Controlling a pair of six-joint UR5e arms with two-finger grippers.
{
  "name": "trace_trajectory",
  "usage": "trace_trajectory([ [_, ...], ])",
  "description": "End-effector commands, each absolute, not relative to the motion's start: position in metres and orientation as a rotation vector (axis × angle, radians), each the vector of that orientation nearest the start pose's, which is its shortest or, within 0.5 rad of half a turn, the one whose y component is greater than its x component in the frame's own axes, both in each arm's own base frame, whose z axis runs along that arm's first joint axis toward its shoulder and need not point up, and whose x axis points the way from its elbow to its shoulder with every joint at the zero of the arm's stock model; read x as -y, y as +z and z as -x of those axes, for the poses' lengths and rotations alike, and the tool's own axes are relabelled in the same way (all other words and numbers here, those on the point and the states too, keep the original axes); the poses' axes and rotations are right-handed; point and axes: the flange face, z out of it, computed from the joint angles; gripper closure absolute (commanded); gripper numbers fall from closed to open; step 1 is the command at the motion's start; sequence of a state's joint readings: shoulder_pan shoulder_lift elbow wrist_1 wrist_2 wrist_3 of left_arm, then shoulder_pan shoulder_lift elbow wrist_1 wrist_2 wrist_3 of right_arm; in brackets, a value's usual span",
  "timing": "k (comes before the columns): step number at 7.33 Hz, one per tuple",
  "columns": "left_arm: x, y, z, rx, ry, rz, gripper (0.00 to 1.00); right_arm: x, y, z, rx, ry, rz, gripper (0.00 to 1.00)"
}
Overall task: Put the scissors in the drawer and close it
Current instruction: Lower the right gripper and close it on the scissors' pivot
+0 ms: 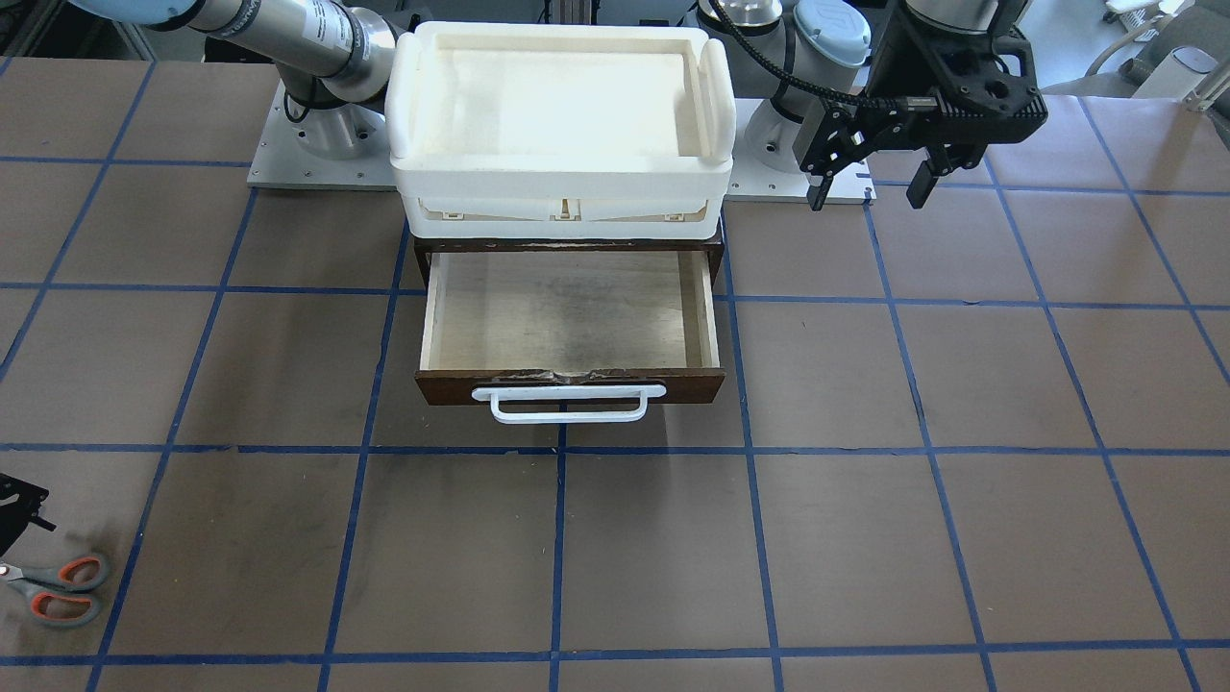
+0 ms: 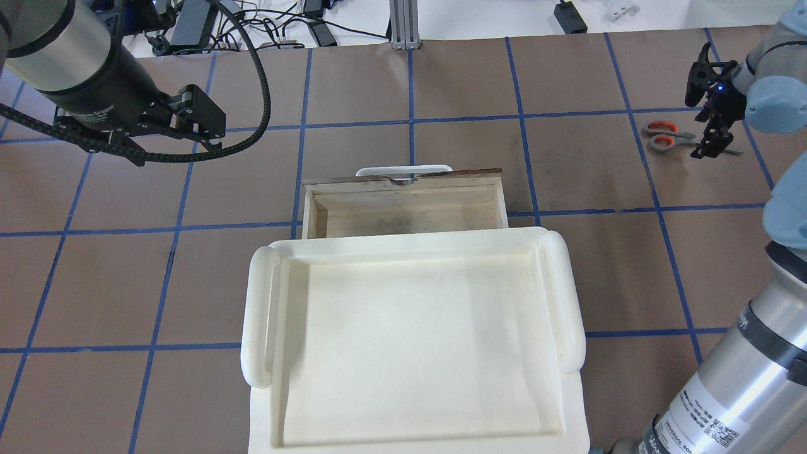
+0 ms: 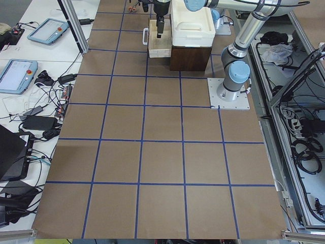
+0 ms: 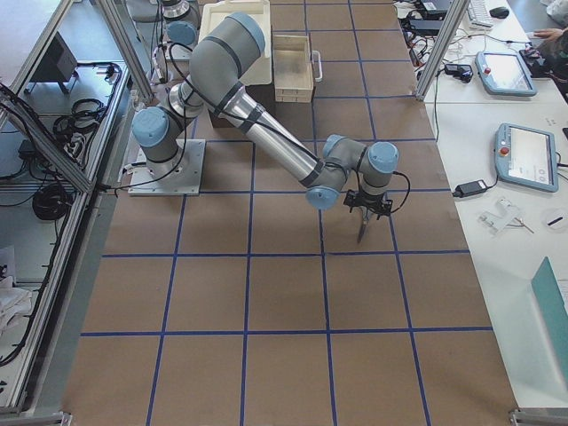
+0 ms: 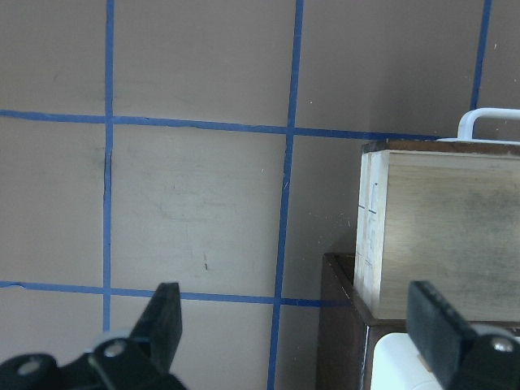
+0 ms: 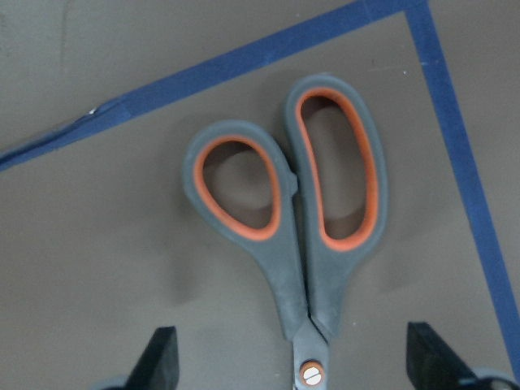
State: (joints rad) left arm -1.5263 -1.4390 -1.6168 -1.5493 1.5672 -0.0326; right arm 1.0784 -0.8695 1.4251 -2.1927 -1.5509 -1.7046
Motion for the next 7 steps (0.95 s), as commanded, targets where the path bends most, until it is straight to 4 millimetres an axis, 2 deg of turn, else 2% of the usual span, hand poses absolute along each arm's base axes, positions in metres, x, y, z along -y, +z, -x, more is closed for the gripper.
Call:
trace_trajectory([
  [1,0.4502,0.5291,0.1137,-3.137,-0.169,0.120,0.00,0.6933,0.1829,0.2184,-2.625,-0.075,1.811,0.10],
  [2,0.4502,0.5291,0.1139,-3.139,-0.169,0.122,0.00,0.6933,0.1807,0.2184,-2.621,-0.073,1.811,0.20],
  [3,0.4502,0.5291,0.1137,-3.137,-0.169,0.120,0.00,0.6934,0.1785,0.2185,-2.616,-0.071,1.814,0.24],
  [6,0.4502,0.5291,0.1137,-3.137,-0.169,0.120,0.00,0.6937,0.1792,0.2188,-2.626,-0.070,1.803,0.26],
  [7,0.4501,0.5291,0.1135,-3.136,-0.169,0.120,0.00,0.6940,0.1803,0.2179,-2.631,-0.069,1.800,0.32],
])
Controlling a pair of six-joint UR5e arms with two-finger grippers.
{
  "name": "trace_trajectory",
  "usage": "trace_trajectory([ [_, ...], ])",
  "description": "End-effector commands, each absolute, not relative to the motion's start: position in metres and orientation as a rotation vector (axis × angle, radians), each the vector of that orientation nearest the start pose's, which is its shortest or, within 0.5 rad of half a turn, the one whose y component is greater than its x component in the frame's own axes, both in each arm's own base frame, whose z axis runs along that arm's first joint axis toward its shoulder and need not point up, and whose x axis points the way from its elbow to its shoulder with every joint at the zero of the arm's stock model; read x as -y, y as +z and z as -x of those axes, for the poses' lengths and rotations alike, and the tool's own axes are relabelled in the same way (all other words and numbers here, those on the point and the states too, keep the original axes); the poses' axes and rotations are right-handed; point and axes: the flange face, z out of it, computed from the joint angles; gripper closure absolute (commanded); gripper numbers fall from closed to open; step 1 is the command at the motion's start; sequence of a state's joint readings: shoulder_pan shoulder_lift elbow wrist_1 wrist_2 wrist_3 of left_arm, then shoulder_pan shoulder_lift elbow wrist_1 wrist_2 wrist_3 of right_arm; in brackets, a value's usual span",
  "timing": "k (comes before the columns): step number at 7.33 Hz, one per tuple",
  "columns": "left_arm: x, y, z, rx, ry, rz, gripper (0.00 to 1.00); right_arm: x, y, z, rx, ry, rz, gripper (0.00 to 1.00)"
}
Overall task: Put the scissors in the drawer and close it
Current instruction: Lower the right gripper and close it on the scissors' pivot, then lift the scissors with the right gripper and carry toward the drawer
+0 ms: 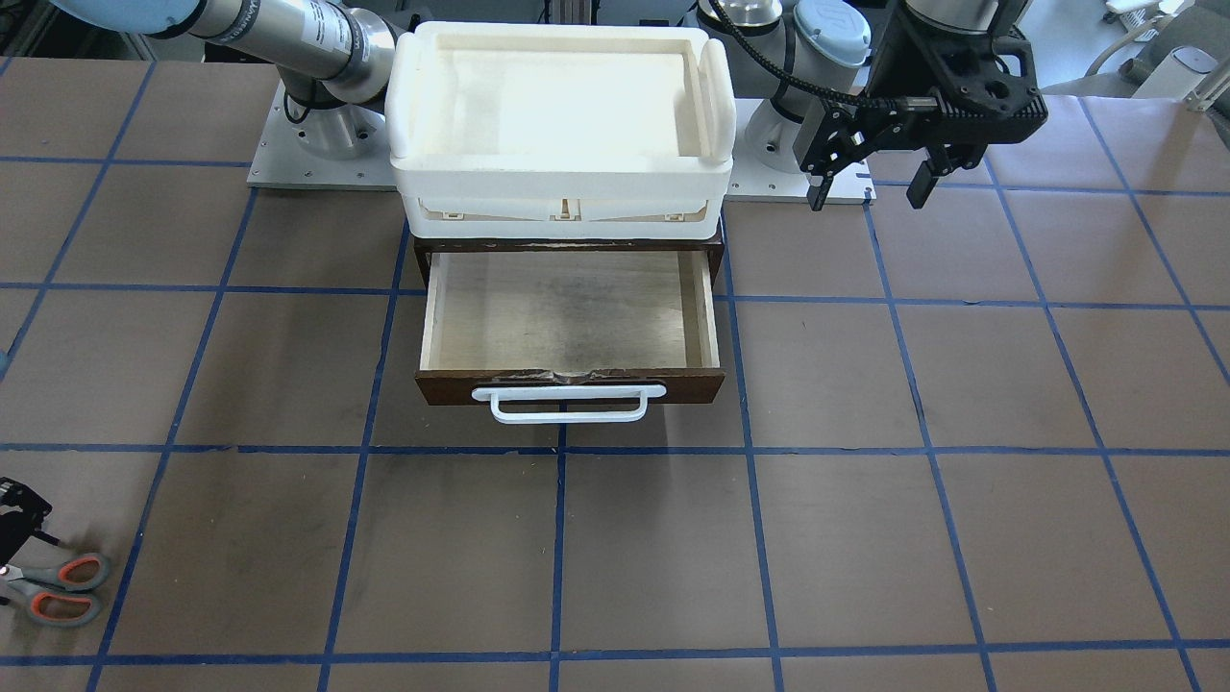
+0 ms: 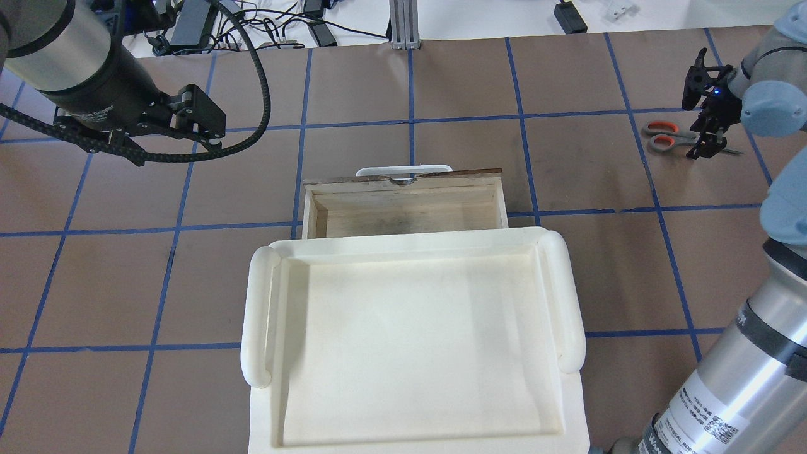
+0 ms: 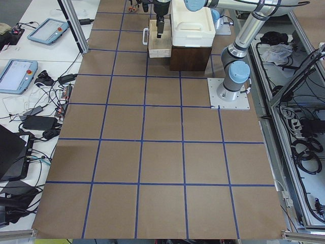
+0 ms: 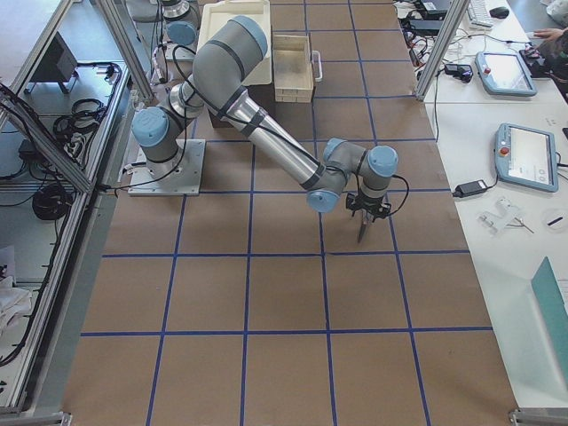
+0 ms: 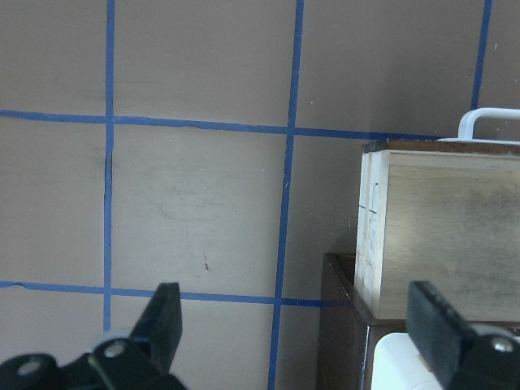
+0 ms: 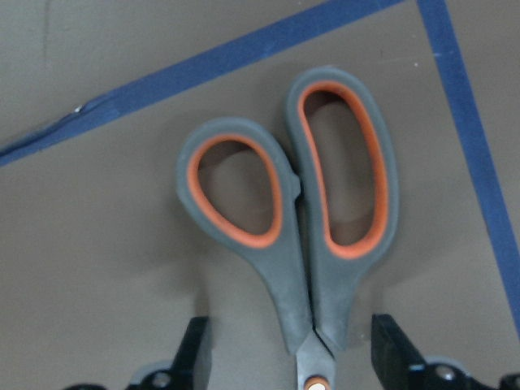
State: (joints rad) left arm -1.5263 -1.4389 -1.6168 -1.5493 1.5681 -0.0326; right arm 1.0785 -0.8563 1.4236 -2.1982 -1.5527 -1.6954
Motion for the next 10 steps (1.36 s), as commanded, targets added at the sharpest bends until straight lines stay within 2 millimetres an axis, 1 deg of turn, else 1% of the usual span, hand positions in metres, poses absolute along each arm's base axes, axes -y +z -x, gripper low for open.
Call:
trace_trajectory([
  [1,0.450,0.529,0.114,-3.136,-0.169,0.120,0.00,0.694,0.180,0.218,-2.631,-0.069,1.800,0.39],
  [2,0.450,0.529,0.114,-3.136,-0.169,0.120,0.00,0.694,0.179,0.218,-2.630,-0.066,1.799,0.41],
  [3,0.450,0.529,0.113,-3.134,-0.169,0.120,0.00,0.694,0.180,0.219,-2.635,-0.056,1.802,0.59],
  [4,0.450,0.529,0.113,-3.134,-0.169,0.120,0.00,0.693,0.181,0.219,-2.638,-0.051,1.804,0.90],
  [5,0.450,0.529,0.114,-3.136,-0.169,0.120,0.00,0.693,0.183,0.219,-2.639,-0.045,1.808,1.00],
  [7,0.451,0.528,0.114,-3.136,-0.166,0.120,0.00,0.694,0.187,0.219,-2.638,-0.030,1.818,1.00],
  [8,0.451,0.528,0.113,-3.134,-0.166,0.120,0.00,0.696,0.199,0.214,-2.641,-0.038,1.835,1.00],
  [9,0.450,0.528,0.113,-3.133,-0.166,0.120,0.00,0.693,0.221,0.209,-2.642,-0.045,1.847,1.00],
  [10,0.450,0.528,0.113,-3.133,-0.166,0.120,0.00,0.689,0.252,0.192,-2.621,-0.058,1.866,1.00],
])
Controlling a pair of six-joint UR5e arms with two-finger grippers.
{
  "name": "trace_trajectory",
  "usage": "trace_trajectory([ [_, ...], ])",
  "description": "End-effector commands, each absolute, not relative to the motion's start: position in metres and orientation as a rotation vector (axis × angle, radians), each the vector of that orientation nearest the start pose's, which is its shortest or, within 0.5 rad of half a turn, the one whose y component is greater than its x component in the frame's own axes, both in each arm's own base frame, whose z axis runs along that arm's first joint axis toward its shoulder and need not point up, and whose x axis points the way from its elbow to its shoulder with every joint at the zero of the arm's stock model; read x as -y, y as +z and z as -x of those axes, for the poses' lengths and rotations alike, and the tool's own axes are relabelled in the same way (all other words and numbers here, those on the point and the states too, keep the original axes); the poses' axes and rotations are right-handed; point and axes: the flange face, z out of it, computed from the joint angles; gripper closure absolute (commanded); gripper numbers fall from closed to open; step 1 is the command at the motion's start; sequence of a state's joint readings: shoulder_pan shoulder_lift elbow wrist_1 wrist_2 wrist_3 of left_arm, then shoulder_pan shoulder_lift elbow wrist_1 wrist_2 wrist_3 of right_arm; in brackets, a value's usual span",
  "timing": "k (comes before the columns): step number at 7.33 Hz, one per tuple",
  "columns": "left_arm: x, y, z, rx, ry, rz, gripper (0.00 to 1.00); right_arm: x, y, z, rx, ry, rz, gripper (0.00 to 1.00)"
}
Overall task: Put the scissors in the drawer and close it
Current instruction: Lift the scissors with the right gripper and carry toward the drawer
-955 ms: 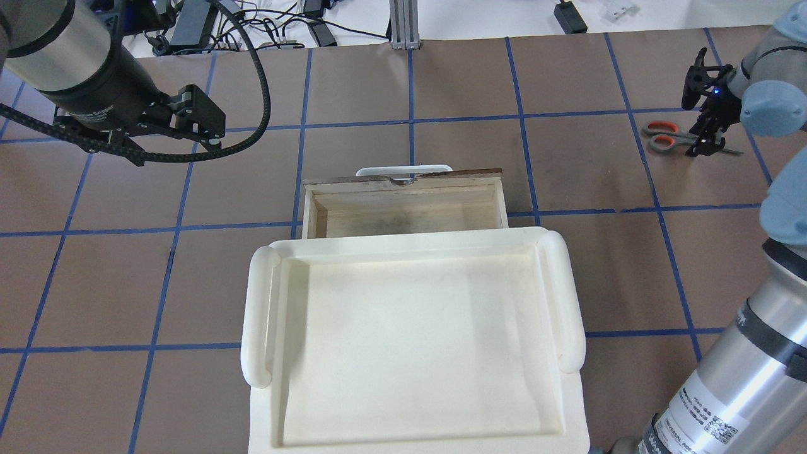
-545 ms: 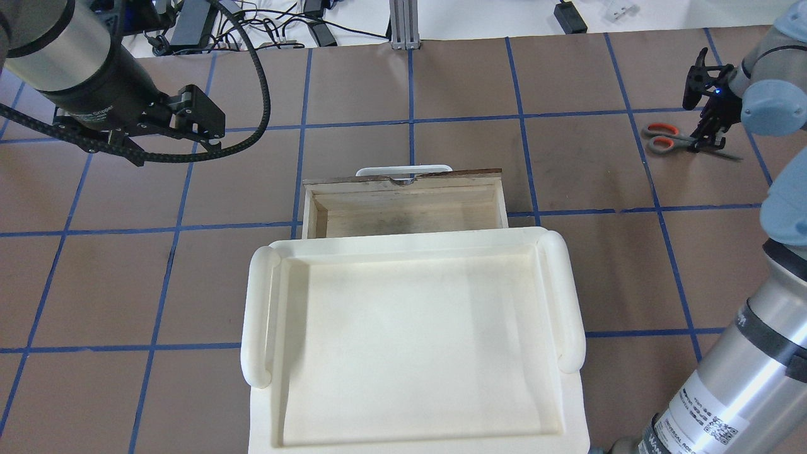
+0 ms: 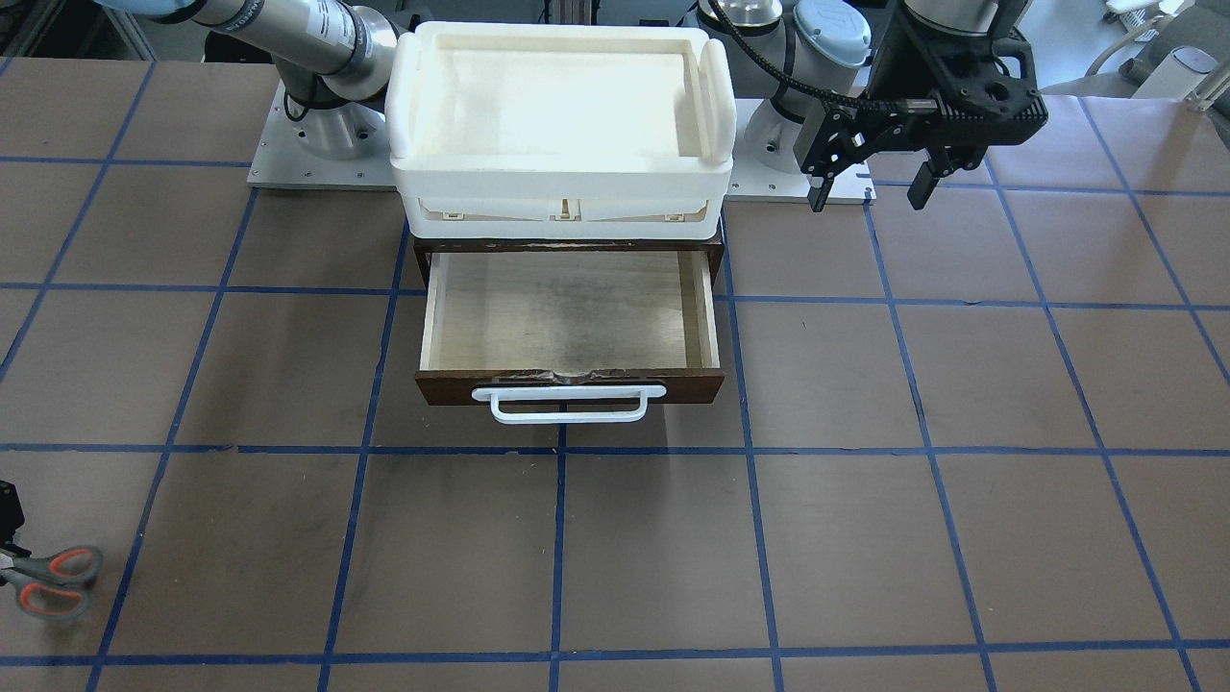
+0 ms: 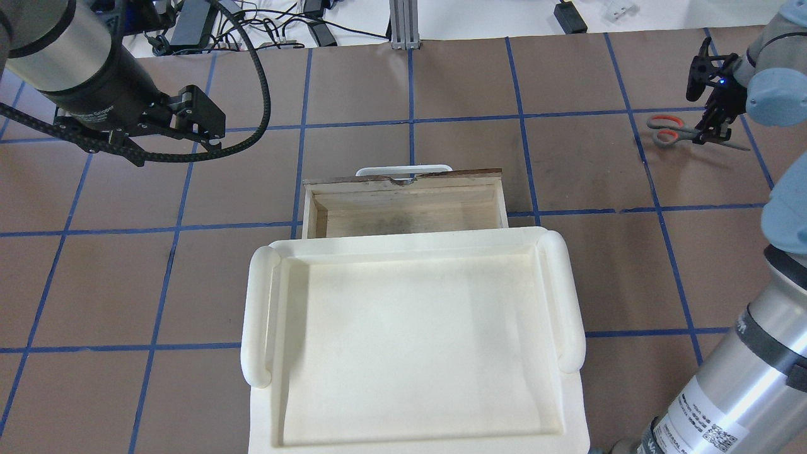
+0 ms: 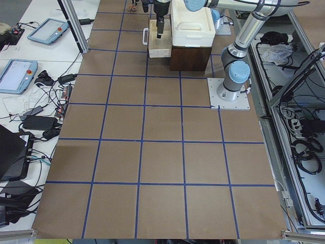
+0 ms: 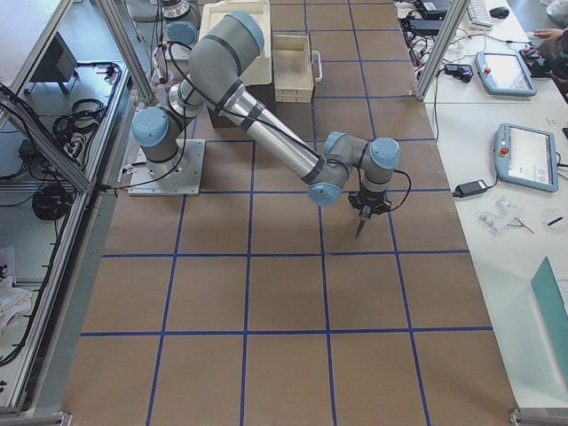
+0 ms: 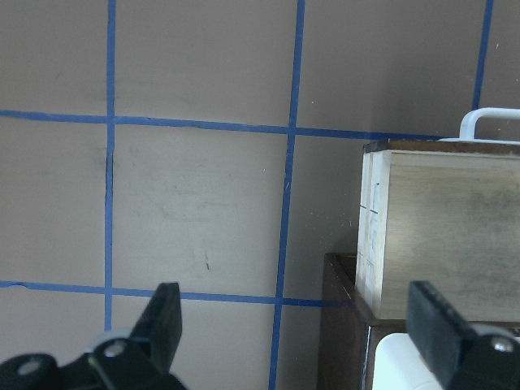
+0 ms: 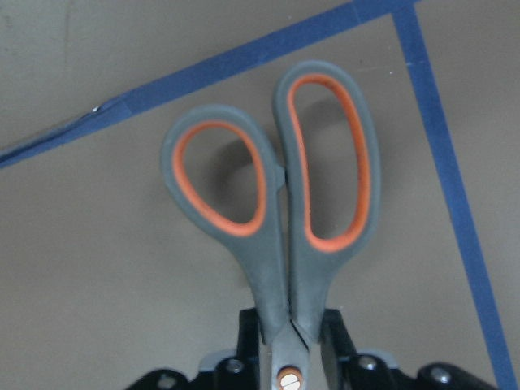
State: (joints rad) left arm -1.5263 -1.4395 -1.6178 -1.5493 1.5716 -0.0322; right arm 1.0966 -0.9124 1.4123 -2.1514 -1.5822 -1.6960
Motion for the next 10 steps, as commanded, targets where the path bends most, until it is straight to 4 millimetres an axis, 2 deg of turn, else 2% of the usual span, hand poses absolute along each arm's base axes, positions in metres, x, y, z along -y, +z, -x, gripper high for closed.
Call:
trace_trajectory([
  [1,0.450,0.528,0.113,-3.133,-0.166,0.120,0.00,0.685,0.284,0.171,-2.596,-0.073,1.900,1.00],
  [4,0.450,0.528,0.113,-3.134,-0.166,0.120,0.00,0.666,0.354,0.086,-2.471,-0.052,2.014,1.00],
  [5,0.450,0.528,0.114,-3.136,-0.166,0.120,0.00,0.661,0.367,0.054,-2.421,-0.043,2.065,1.00],
  [6,0.450,0.528,0.114,-3.136,-0.166,0.120,0.00,0.655,0.381,0.032,-2.390,-0.036,2.106,1.00],
  [8,0.450,0.528,0.113,-3.133,-0.166,0.123,0.00,0.635,0.407,-0.034,-2.307,-0.017,2.185,1.00],
  [10,0.450,0.528,0.112,-3.131,-0.166,0.123,0.00,0.619,0.414,-0.097,-2.248,-0.011,2.206,1.00],
])
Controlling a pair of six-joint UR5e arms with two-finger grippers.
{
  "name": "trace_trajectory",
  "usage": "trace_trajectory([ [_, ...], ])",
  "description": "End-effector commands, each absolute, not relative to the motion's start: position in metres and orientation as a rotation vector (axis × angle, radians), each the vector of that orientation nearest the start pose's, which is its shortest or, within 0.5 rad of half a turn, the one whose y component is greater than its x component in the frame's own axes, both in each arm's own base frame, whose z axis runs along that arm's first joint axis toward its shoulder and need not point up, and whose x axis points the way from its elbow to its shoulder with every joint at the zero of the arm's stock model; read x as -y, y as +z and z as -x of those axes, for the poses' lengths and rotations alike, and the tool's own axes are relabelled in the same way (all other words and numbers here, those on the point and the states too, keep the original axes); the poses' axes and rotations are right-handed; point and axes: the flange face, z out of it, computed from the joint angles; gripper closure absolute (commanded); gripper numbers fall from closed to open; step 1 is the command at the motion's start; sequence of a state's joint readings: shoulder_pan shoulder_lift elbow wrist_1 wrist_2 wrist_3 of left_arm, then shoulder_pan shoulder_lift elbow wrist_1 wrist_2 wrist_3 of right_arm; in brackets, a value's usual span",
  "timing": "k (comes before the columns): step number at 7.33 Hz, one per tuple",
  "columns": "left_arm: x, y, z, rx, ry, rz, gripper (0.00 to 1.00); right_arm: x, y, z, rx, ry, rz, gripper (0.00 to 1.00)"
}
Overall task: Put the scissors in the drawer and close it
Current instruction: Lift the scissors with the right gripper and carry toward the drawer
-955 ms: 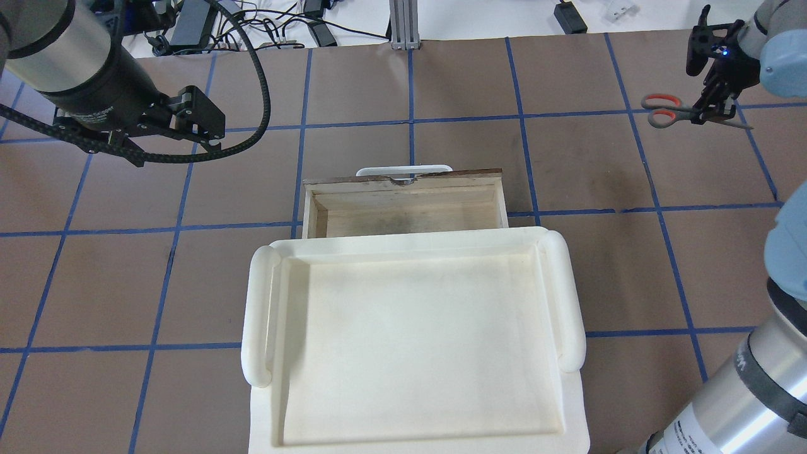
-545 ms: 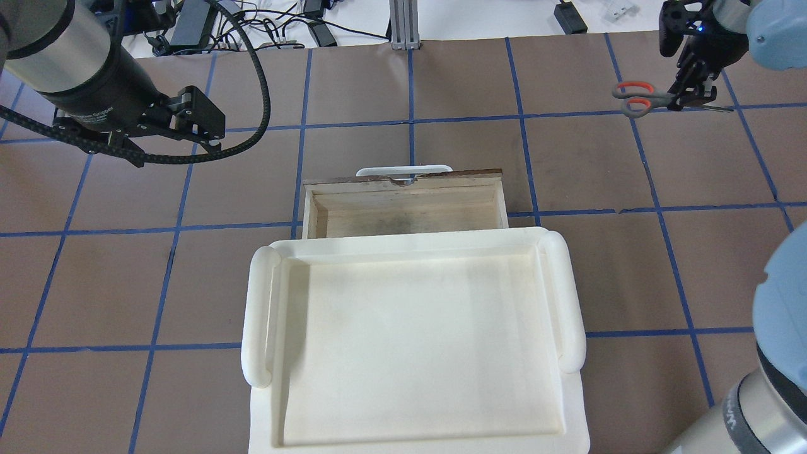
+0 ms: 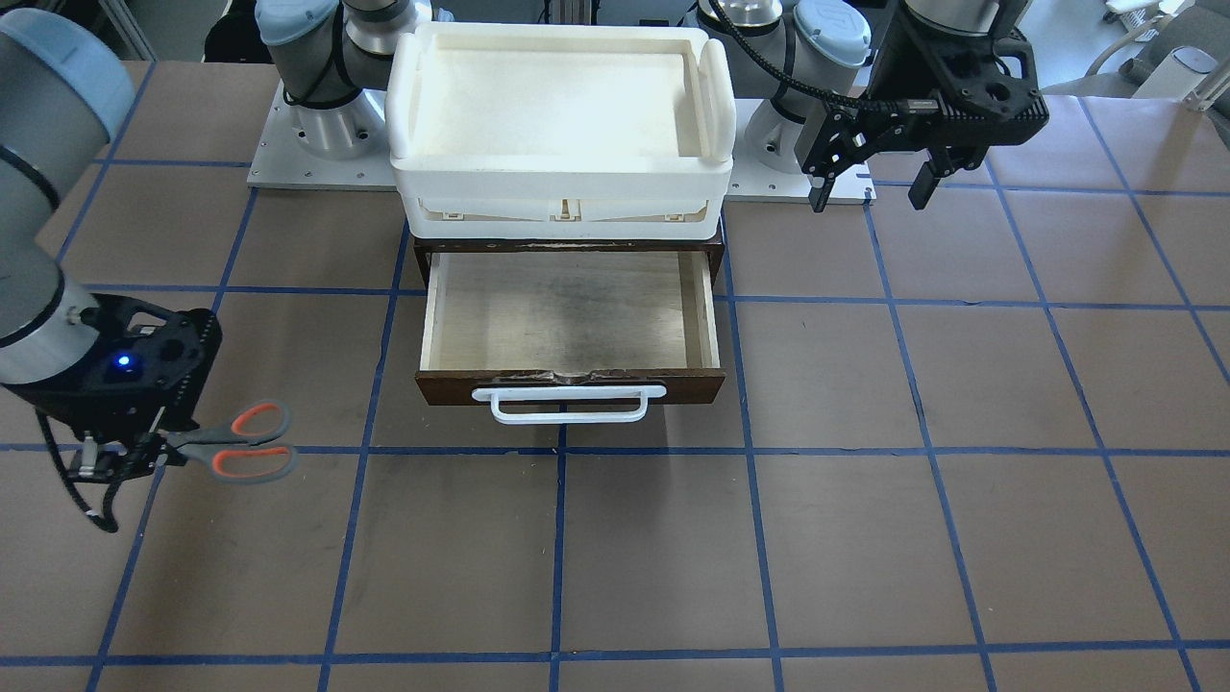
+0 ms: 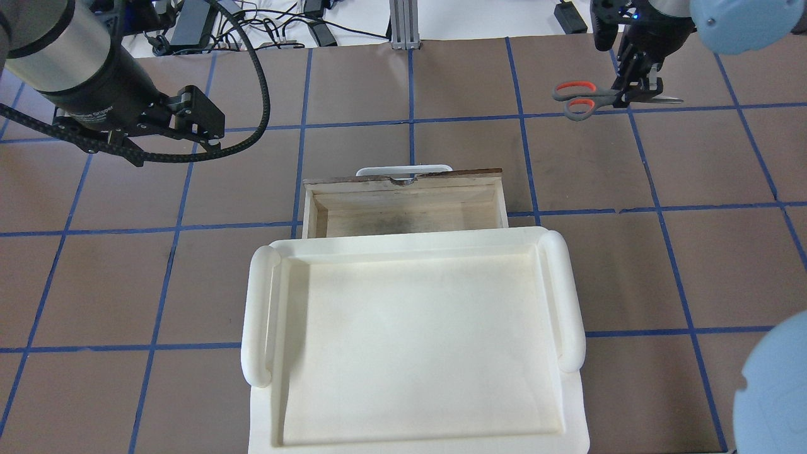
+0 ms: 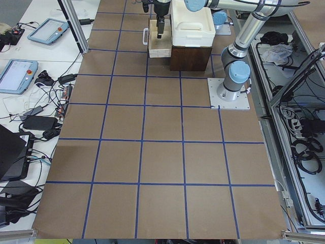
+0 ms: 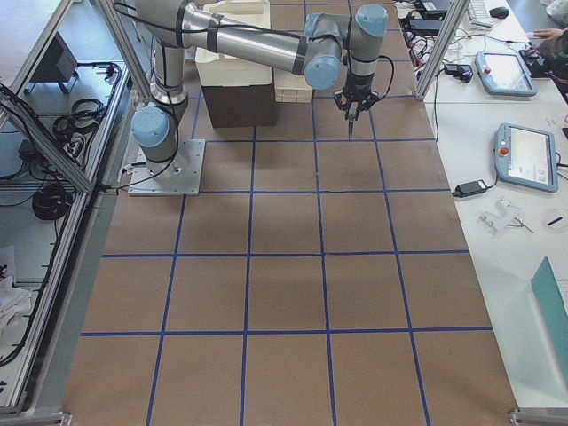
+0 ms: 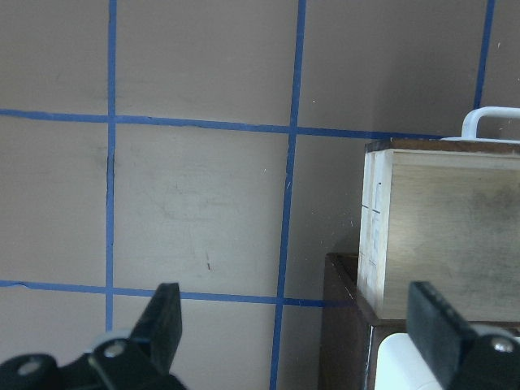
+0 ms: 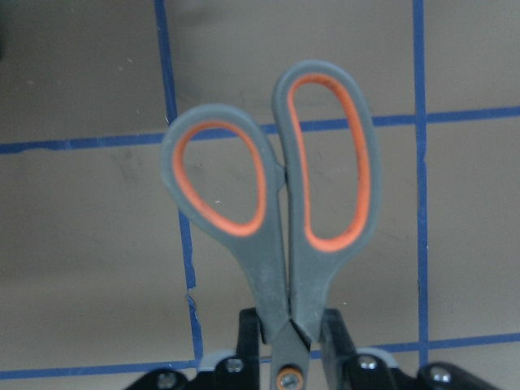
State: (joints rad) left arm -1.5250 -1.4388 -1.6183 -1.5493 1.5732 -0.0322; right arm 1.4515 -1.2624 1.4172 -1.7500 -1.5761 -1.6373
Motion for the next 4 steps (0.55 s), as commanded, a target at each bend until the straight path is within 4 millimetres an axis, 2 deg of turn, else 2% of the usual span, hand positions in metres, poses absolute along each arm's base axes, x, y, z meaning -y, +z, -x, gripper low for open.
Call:
trace_trajectory([
  [1,0.450,0.528,0.112,-3.131,-0.166,0.123,0.00,0.611,0.420,-0.126,-2.223,-0.012,2.246,1.00],
  [4,0.450,0.528,0.112,-3.131,-0.166,0.123,0.00,0.579,0.426,-0.214,-2.205,0.004,2.256,1.00],
])
